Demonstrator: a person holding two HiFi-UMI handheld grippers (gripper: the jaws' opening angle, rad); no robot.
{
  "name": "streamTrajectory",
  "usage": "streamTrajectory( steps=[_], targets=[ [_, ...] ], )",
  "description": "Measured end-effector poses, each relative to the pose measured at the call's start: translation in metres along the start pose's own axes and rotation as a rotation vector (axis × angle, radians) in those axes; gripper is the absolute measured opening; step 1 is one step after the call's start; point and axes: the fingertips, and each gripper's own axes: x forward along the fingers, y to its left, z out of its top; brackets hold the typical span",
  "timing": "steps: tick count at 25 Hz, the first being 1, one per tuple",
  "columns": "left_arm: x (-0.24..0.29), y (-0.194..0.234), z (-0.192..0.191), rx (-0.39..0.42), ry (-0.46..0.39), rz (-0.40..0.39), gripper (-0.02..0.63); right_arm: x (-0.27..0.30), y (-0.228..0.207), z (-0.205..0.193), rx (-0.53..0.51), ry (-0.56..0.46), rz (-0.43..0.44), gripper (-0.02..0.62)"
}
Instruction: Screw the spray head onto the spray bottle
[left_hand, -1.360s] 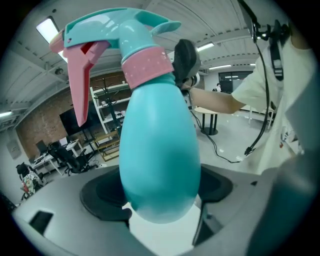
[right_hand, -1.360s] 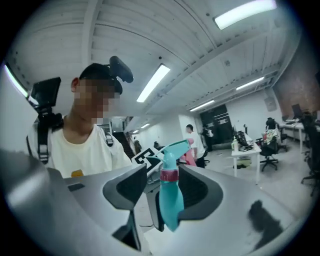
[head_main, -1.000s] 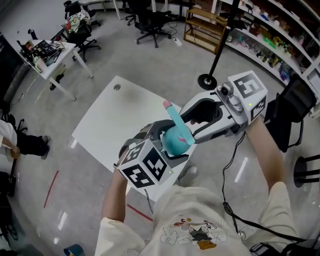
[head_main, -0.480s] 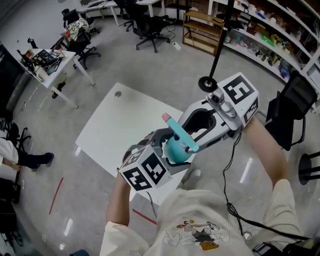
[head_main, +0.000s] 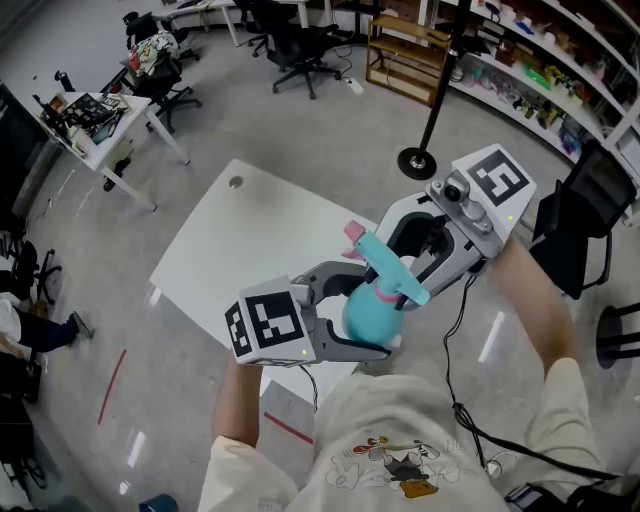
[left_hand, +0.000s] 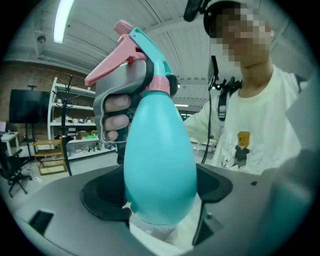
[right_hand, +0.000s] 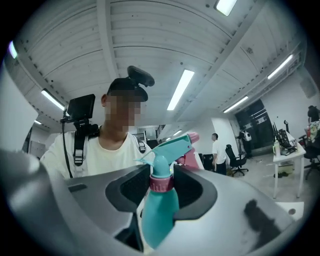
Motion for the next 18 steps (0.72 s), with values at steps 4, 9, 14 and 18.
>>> streamTrajectory(
  steps=[4, 9, 14, 18],
  targets=[
    [0.003, -0.003, 0.006, -0.015, -0.052, -0.046, 0.413, 0.0, 0.0, 0.004, -0.024, -0.023, 0.004, 0.144],
    [0.012, 0.007, 0.01, 0.012, -0.037, 0.063, 0.413, 0.0, -0.003, 0.007, -0.009, -0.048, -0.022, 0.144],
    [0.012, 0.014, 0.013, 0.003, -0.081, 0.143, 0.413, 0.0, -0.008, 0.008, -0.031, -0.085, -0.073, 0.144],
    [0.012, 0.022, 0.024, -0.002, -0.093, 0.195, 0.413, -0.006, -0.009, 0.016, -0.035, -0.096, -0.091, 0.143]
  ],
)
